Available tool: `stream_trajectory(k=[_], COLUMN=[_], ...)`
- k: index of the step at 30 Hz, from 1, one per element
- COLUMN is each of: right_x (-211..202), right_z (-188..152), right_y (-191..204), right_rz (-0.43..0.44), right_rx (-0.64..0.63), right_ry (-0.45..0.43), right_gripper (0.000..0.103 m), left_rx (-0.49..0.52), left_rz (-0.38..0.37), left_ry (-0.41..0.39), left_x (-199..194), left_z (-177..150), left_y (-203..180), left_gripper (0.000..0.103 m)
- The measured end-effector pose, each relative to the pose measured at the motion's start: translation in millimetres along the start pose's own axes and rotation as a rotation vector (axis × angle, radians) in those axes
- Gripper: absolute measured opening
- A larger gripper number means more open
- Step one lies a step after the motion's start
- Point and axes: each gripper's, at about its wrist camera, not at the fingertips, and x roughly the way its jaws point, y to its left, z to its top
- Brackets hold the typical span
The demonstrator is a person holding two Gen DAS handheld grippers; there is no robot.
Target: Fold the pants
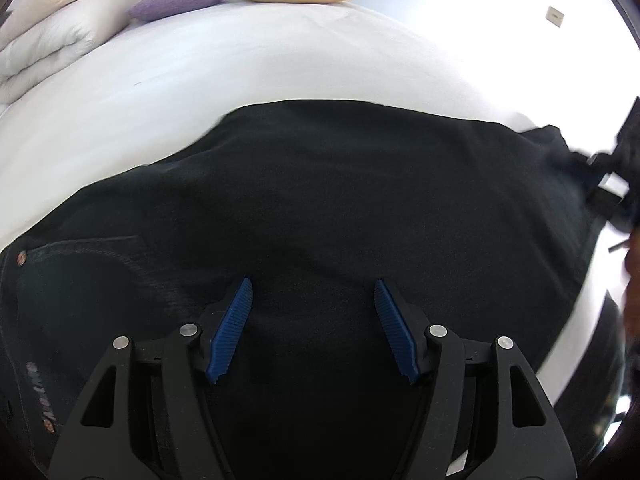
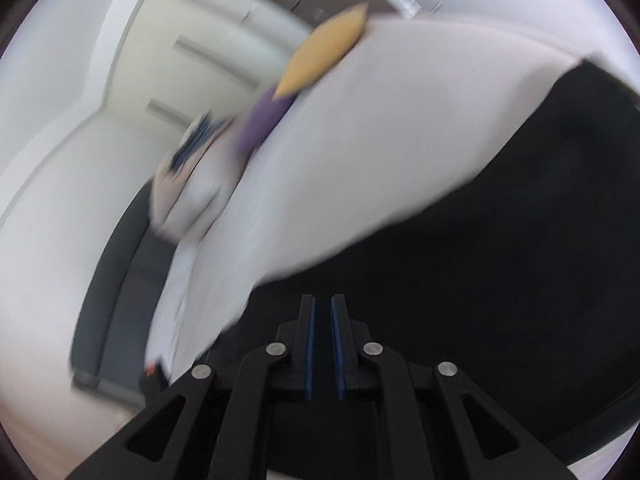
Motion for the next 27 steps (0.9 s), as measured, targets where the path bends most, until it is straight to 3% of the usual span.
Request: stream_trajectory(k=[2,3,4,6,11,15,16,17,18,20,22,24,27], right_x=[29.6,35.6,37.6,17.0,-90.2,-153.5,-162.6,-176.2,-186.2,-182.1,-146.0,-94.1,-10.1], right_z=[-17.0,-20.5,-19.7,-22.1,-21.6,-26.4,-29.5,-32.4,-35.4,-32.2,-15.6,4.4,17.1], right_y=[-9.6,-21.4,-38.1,-59.6,-118.4,-135.9,-128.7,-122.4,-118.8,-100.6,-67.1,-30.8,20.9], right_rz=[-0.007,-0.061,-0.087,-0.054,-0.175,-0.251,-0.322,-0.425,-0.432,-0.318,-0.222,-0.069,0.025], right_rx=[0.047,0.081,0.121,0.175,0.318,0.409,0.423,0.439,0.45,0.449,0.388,0.282,0.159], right_ry=[0.093,0.103,0.095,0.016,-0.321,-0.462,-0.482,-0.509,-0.548,-0.563,-0.497,-0.377,-0.176], right_gripper=[0.01,0.0,0.0,0.0,0.0,0.0,0.001,0.009,0.009,0.01,0.021,0.031,0.032], left_rx=[0.044,0.041,0.011,-0.019,-0.03,-0.039,-0.038,-0.04,-0.042,-0.045,-0.049,-0.054,-0.033], left_rz=[0.037,0.031,0.009,0.002,0.007,0.018,0.032,0.037,0.032,0.003,-0.029,-0.049,-0.069], left_ry=[0.008,0.005,0.001,-0.007,-0.049,-0.063,-0.057,-0.053,-0.055,-0.086,-0.128,-0.142,-0.131], left_x=[4.0,4.9,4.4,2.5,-7.8,-18.1,-22.7,-25.6,-30.6,-42.0,-50.2,-48.0,-29.8], left_z=[-1.5,-3.0,-6.7,-11.6,-29.3,-38.4,-39.8,-37.5,-35.1,-28.1,-9.6,7.2,37.6], left_y=[-6.1,-5.2,0.5,8.8,16.3,19.3,18.1,19.1,17.0,12.7,9.9,10.1,6.9], left_gripper=[0.063,0.064,0.065,0.065,0.065,0.065,0.065,0.064,0.064,0.064,0.064,0.064,0.064])
